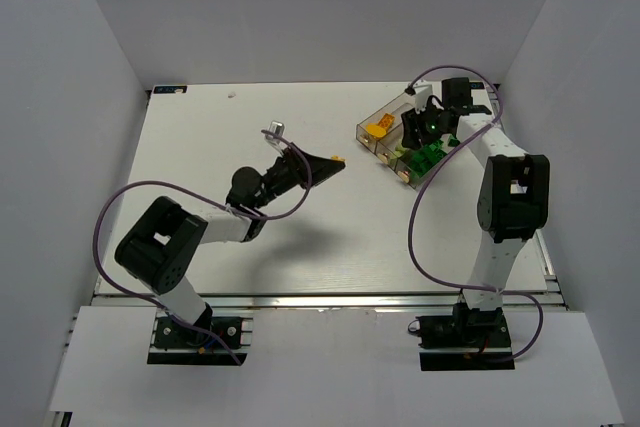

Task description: Sort the legos into containers by color

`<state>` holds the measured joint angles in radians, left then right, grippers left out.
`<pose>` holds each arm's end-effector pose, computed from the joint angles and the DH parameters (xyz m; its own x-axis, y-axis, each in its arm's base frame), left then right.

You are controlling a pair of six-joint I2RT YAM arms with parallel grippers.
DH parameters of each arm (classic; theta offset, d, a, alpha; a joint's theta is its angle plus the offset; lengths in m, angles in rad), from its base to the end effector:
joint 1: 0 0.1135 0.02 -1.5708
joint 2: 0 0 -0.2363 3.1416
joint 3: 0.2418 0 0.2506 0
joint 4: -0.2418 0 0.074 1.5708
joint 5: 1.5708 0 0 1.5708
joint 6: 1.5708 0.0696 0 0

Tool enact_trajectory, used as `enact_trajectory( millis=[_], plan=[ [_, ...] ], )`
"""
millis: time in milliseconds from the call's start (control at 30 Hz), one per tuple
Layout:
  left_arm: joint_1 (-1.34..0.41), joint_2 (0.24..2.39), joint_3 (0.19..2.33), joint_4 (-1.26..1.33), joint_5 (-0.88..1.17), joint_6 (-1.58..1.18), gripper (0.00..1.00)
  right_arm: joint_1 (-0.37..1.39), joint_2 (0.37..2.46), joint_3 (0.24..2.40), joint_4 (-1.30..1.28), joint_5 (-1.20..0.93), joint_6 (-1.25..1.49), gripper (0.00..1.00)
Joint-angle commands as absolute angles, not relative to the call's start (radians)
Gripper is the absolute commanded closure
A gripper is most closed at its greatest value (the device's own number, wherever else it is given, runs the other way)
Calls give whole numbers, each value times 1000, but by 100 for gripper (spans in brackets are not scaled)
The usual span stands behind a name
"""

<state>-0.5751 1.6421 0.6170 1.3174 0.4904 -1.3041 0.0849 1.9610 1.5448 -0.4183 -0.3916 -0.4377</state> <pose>0.2709 -0.2147 0.2114 -0.7642 -0.5187 -0.3833 0.4595 -0.0208 -0.8880 0.4457 0.0646 0.1861 -0.5272 -0.4381 -0.7281 -0.6152 0.7878 -0.0285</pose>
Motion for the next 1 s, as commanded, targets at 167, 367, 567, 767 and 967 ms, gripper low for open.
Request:
enact_trajectory(
  millis=[167, 367, 567, 767, 967],
  plan=[
    [-583, 1699, 923, 959, 558, -1085, 78, 45, 1876, 1546, -359, -458, -425, 11],
    [-601, 1836, 1185, 642, 519, -945, 78, -72, 1738, 1444, -293, -744, -451, 11],
    [-611, 2004, 1416, 404, 428, -832, 77, -129, 1625, 1325, -316, -977, -610, 22],
    [-617, 2146, 1626, 282, 305, -730, 77, -129, 1554, 1273, -417, -1074, -699, 68],
    [-626, 2239, 1775, 220, 160, -643, 76, -129, 1506, 1206, -399, -1085, -669, 81]
  ],
)
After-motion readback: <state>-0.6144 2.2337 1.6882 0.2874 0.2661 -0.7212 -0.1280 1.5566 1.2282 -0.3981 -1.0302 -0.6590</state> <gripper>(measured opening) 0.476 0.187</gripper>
